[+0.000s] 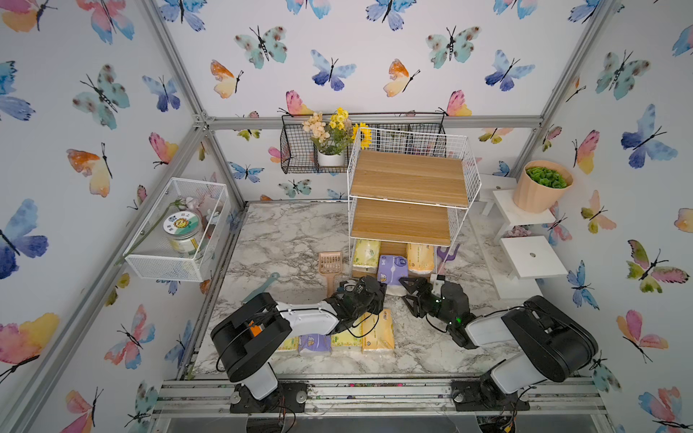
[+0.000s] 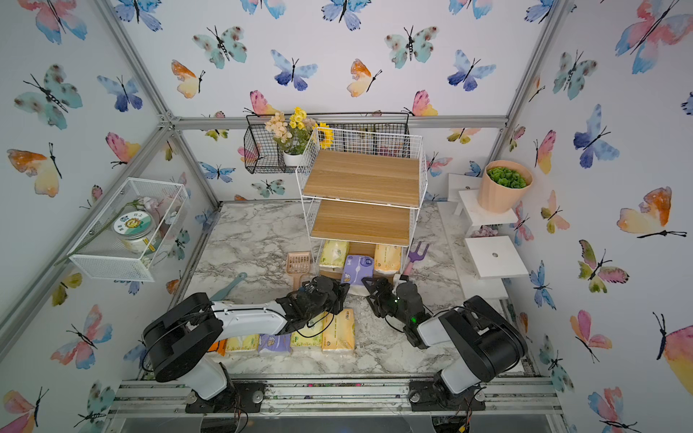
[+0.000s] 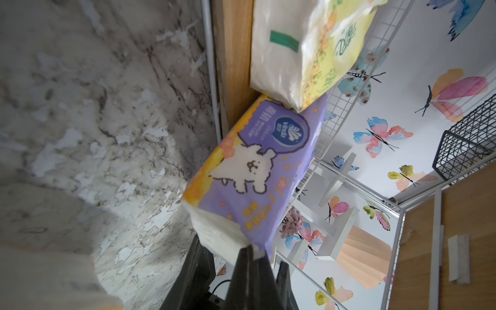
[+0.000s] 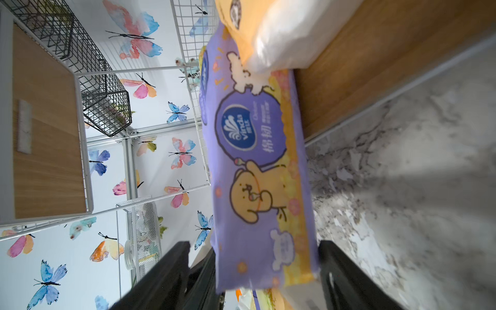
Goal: Remove the tissue boxes from the shelf
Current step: Pick up a box of tissues from the shelf, then place the box of tissues at the center of the board.
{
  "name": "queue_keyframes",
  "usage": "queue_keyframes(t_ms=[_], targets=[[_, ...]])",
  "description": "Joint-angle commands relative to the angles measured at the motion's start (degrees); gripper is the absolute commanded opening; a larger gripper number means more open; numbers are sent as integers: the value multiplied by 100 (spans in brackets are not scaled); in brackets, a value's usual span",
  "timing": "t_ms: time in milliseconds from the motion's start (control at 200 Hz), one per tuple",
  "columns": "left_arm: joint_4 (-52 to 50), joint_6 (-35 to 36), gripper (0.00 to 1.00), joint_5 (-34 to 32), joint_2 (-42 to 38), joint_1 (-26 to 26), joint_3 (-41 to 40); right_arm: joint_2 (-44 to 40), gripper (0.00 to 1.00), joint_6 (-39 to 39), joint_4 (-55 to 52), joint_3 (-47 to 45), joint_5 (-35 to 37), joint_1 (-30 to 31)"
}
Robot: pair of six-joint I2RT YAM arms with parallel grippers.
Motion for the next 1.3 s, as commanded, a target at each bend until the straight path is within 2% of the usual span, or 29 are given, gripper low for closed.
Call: queue_keyframes(t_ms=[0, 135, 285, 456, 566, 766, 876, 976, 1131, 1296], targets=[[-63, 18, 0, 226, -216, -35, 109, 132, 79, -98, 475, 115, -46, -56], [-97, 23, 0, 248, -241, -33, 122, 166, 78, -205, 344, 143, 24, -64], [-173, 27, 0, 287, -285, -37, 122, 410, 71, -197, 532, 275, -32, -73], [-306, 22, 0, 358, -342, -32, 140, 519, 52, -222, 671, 330, -93, -73], [-334, 31, 17, 380, -396, -25, 115, 429, 41, -273, 665, 274, -112, -72], [-655, 260, 58, 186, -815, 52, -6, -78, 26, -536, 287, 151, -241, -73], [-996, 622, 72, 54, -1234, 177, -99, -675, 23, -930, -571, 123, -393, -70], [-1474, 947, 77, -259, -1744, 218, -212, -1348, 21, -1358, -1504, 92, -506, -73], [-2109, 1567, 78, -749, -2520, 279, -462, -2495, 21, -2147, -3484, 201, -675, -73], [-2683, 2191, 77, -1077, -3220, 385, -735, -3801, 20, -2849, -5645, 388, -492, -72]])
